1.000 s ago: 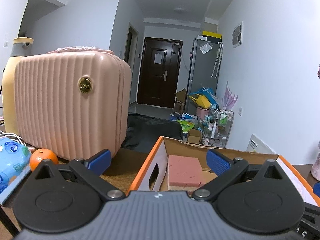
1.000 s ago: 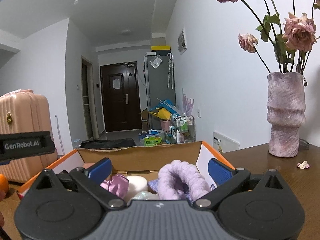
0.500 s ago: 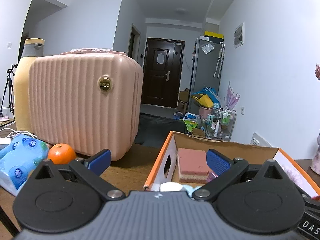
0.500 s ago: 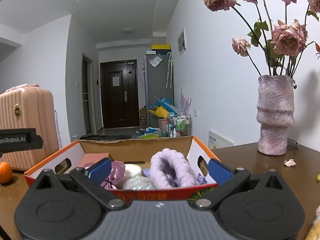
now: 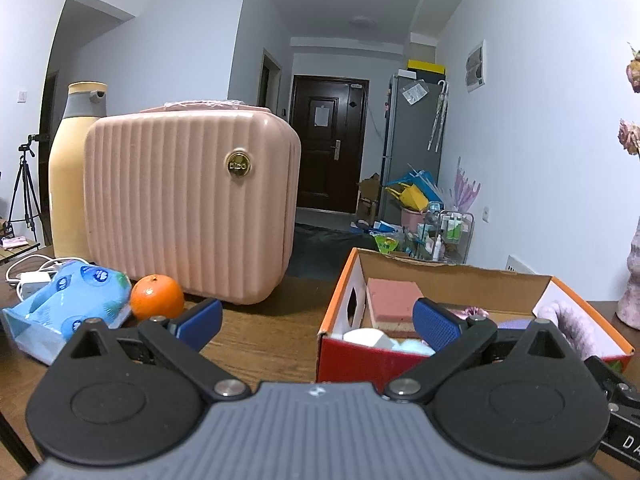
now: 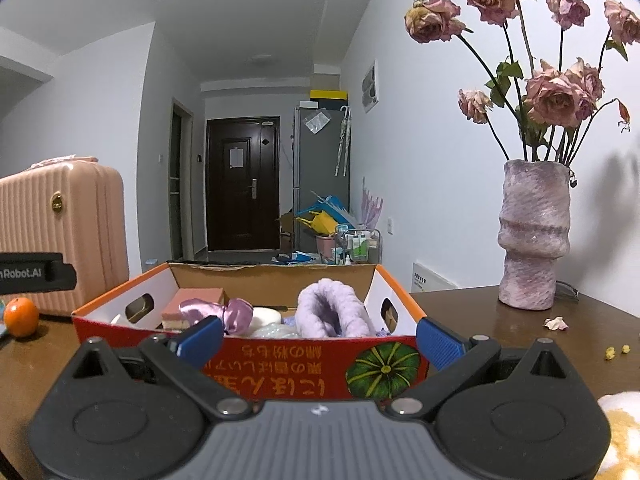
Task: Organize soft objects
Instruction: 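Move both open tools back from the box toward the table items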
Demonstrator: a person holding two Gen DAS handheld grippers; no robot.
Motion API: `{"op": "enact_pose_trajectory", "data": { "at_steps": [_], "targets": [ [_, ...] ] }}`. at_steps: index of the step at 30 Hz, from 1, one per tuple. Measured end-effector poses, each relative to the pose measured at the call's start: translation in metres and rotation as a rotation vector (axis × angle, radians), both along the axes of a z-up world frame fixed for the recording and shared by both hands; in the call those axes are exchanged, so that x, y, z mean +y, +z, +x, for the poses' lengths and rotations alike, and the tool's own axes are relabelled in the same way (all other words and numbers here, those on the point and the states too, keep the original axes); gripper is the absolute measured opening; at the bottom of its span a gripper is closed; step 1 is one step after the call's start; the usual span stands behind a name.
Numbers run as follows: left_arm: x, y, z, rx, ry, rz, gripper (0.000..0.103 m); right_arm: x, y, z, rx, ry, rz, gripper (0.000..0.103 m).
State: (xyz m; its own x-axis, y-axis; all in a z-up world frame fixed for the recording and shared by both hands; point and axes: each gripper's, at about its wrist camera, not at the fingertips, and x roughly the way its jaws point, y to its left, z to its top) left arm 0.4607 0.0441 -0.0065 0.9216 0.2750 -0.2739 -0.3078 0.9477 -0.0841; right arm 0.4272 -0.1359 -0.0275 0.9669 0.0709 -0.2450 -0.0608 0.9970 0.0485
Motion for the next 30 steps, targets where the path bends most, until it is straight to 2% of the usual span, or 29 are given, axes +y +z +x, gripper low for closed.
{"op": "enact_pose_trajectory", "data": {
  "at_steps": [13,30],
  "targets": [
    [-0.001,-0.005,-0.032,0.034,-0.048,0.019,0.103,-0.012,0.001,-0.033,0.014,0.001,-0.012,0.103],
    [-0.020,-0.022,-0.067,0.144,-0.218,0.043,0.103,-0.030,-0.002,-0.069,0.050,0.008,-0.041,0.103]
  ]
}}
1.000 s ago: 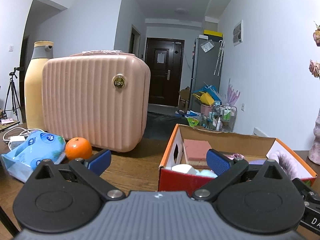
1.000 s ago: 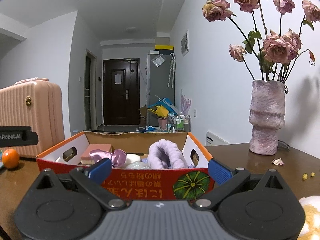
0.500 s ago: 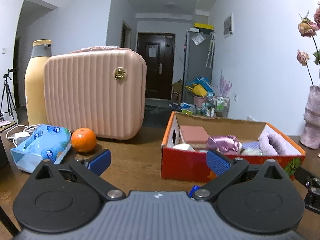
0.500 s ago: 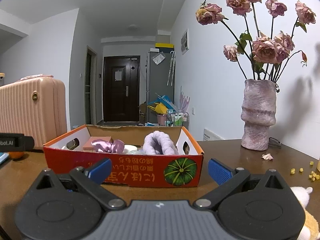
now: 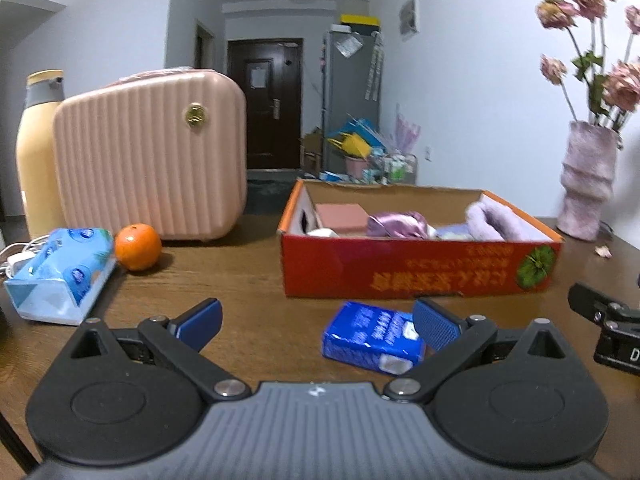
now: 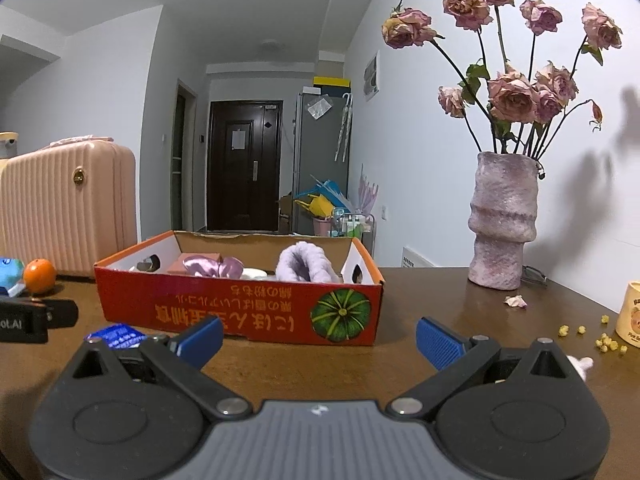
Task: Organize soft objects
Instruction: 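Move both open tools back from the box toward the table items, then grasp the blue tissue pack with the left tool while the right tool grasps the plush hamster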
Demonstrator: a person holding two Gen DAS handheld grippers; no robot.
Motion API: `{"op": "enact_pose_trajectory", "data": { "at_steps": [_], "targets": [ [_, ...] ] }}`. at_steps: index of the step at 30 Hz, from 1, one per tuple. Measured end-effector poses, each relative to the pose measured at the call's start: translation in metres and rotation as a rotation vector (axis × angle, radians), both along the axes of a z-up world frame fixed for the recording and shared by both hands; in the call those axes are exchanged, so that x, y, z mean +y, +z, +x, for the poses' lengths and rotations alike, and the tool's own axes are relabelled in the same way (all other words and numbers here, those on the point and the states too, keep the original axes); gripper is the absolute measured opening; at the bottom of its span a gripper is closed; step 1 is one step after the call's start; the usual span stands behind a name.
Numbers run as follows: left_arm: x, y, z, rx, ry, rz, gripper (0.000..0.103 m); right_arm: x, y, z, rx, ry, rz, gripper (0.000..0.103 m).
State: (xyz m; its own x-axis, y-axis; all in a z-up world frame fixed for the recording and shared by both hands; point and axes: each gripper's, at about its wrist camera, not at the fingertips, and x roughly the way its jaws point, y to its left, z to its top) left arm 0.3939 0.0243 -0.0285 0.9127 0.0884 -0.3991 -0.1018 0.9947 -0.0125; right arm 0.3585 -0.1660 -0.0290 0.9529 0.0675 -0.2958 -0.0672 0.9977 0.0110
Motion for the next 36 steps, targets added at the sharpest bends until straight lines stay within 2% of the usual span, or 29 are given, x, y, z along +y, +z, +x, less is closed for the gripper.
{"op": "enact_pose_trajectory", "data": {
  "at_steps": [9,21,33,34,36],
  "targets": [
    [-0.017,-0.015,0.018,0.109,-0.132,0.027,0.103,-0.014,-0.001,-0.008,0.015,-0.032,0.003,0.103],
    [-0.012,-0.030,0.067,0.203,-0.210,0.061,0.103,-0.020,-0.004,-0.005,0.038,-0.070,-0.012,0.103],
    [-0.006,-0.044,0.098,0.305,-0.279,0.014,0.103,-0.027,-0.005,-0.004,0.049,-0.121,-0.029,0.103],
    [-0.006,-0.044,0.098,0.304,-0.281,0.015,0.102,-0.029,-0.005,-0.005,0.049,-0.127,-0.030,0.103],
    [-0.005,-0.043,0.097,0.299,-0.280,0.017,0.092,-0.031,-0.005,-0.006,0.046,-0.139,-0.031,0.103]
  ]
}}
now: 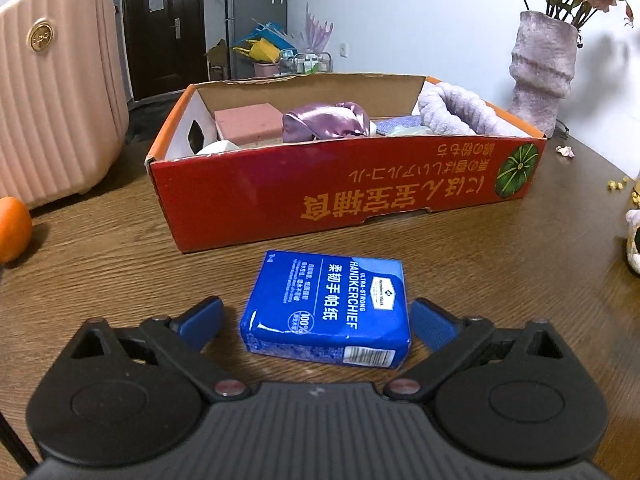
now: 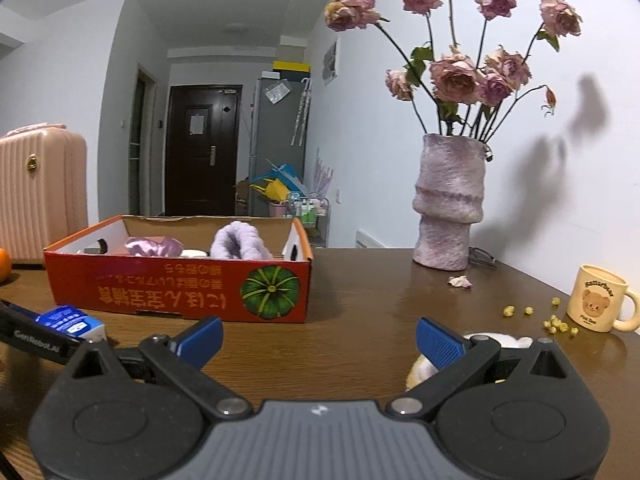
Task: Organize soft objects
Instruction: 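Grasp the blue tissue pack with the left tool while the right tool grasps the plush hamster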
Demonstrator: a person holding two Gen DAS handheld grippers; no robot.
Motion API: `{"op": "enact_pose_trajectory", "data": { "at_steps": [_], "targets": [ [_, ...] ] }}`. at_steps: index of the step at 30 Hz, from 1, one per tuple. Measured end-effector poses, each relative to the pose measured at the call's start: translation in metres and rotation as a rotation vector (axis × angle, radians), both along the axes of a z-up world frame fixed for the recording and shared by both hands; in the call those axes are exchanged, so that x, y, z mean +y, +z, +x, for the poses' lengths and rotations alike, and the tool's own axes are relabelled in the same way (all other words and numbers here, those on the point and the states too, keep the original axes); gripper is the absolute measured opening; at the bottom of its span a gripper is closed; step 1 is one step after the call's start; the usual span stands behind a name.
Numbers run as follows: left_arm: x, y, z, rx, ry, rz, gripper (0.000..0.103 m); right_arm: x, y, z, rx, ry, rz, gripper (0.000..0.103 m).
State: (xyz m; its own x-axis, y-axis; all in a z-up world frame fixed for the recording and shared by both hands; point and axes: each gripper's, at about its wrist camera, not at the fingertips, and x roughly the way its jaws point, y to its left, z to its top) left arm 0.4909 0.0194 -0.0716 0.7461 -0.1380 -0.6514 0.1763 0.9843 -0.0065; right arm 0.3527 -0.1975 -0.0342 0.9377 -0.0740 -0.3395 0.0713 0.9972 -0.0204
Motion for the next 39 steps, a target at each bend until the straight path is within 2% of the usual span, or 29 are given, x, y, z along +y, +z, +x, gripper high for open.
{"op": "enact_pose_trajectory", "data": {
  "at_steps": [1,3,5,13,20,33,39],
  "targets": [
    [0.000,0.000,-0.001,-0.005,0.000,0.001,0.089,-0.002,0.000,-0.001,-0.003,-0.007,-0.002,0.103],
    [0.000,0.002,-0.002,-0.017,-0.011,-0.007,0.075,-0.006,0.002,-0.004,-0.011,-0.022,-0.005,0.103],
    [0.000,0.003,-0.003,-0.024,-0.015,-0.011,0.075,-0.011,0.003,-0.007,-0.020,-0.036,-0.003,0.103],
    [0.003,0.011,-0.013,-0.095,0.018,-0.011,0.074,-0.045,0.007,-0.018,-0.044,-0.126,-0.016,0.103],
    [0.004,0.019,-0.026,-0.155,0.051,-0.016,0.074,-0.080,0.002,-0.014,0.026,-0.216,-0.006,0.103],
    [0.007,0.024,-0.060,-0.197,0.095,-0.031,0.074,-0.101,-0.017,0.004,0.187,-0.133,0.115,0.103],
    [0.007,0.025,-0.074,-0.210,0.116,-0.030,0.074,-0.112,-0.025,0.015,0.257,-0.122,0.205,0.103]
  ]
}}
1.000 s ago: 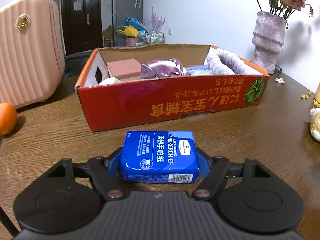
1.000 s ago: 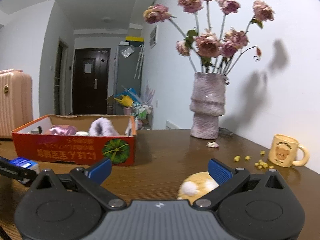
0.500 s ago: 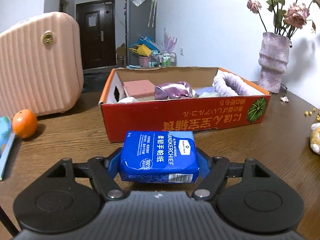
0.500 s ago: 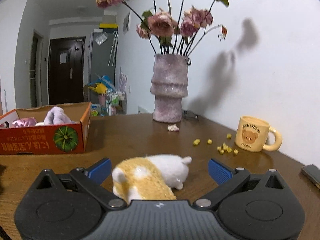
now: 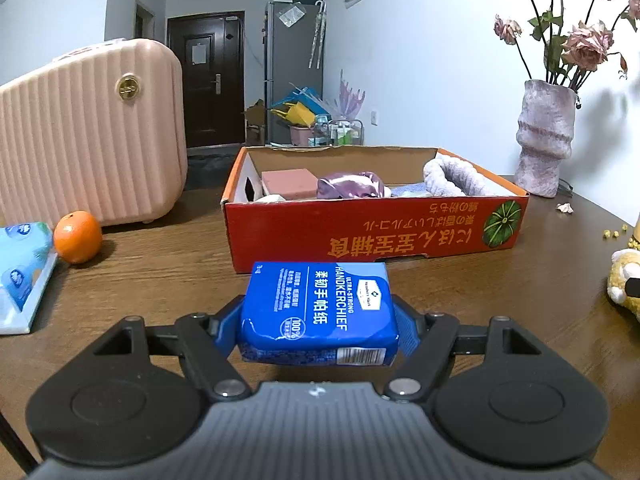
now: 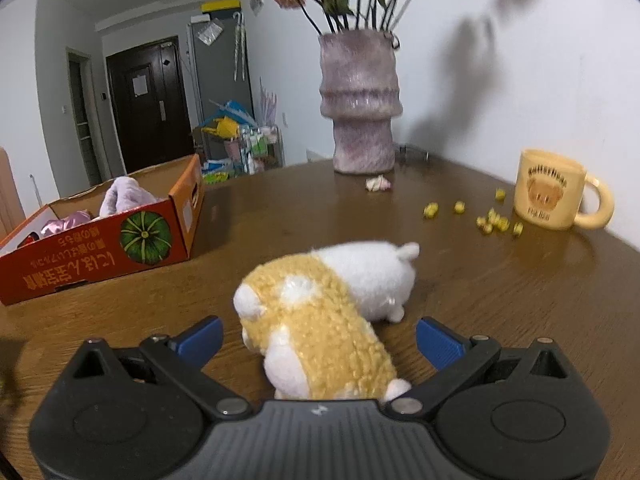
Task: Organize soft objects
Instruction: 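Grasp the blue tissue pack with the left tool while the right tool grasps the plush hamster, then carry the blue tissue pack and plush hamster in both tools over the box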
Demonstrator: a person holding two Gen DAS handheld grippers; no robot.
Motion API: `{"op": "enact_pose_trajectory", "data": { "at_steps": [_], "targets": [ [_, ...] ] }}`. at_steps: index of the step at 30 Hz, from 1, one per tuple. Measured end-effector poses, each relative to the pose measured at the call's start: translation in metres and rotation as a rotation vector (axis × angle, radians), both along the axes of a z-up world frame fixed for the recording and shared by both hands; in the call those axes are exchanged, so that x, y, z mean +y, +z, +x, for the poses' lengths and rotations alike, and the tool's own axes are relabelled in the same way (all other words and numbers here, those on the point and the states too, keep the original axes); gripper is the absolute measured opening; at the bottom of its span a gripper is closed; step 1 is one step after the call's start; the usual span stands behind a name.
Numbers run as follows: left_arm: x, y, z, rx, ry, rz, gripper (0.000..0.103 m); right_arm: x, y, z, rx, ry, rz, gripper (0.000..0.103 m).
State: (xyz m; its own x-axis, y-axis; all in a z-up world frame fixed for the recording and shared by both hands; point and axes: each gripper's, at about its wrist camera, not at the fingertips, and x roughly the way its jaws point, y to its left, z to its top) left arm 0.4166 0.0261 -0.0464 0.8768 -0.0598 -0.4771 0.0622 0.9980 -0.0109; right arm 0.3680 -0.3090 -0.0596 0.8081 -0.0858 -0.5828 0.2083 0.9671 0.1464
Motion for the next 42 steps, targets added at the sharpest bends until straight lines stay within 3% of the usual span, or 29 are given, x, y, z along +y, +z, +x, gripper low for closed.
{"op": "enact_pose_trajectory", "data": {
  "at_steps": [4,10,12,13,26,42],
  "targets": [
    [0.000,0.001,-0.010,-0.009,0.013,-0.005,0.074,-0.002,-0.006,0.005,0.036,0.009,0.036,0.095],
    [-0.001,0.003,-0.022,-0.020,0.026,-0.007,0.074,-0.003,-0.008,0.006,0.048,0.011,0.048,0.076],
    [-0.002,0.004,-0.025,-0.030,0.031,-0.013,0.074,-0.002,-0.007,0.006,0.044,0.022,0.046,0.056],
    [-0.002,0.005,-0.027,-0.035,0.034,-0.015,0.074,-0.001,-0.007,0.005,0.043,0.025,0.044,0.053],
    [-0.016,0.010,-0.034,-0.069,0.059,-0.035,0.074,0.022,0.010,-0.009,-0.117,0.041,-0.063,0.051],
    [-0.045,0.024,-0.002,-0.144,0.089,-0.054,0.074,0.084,0.028,0.005,-0.306,0.095,-0.166,0.051]
  ]
}}
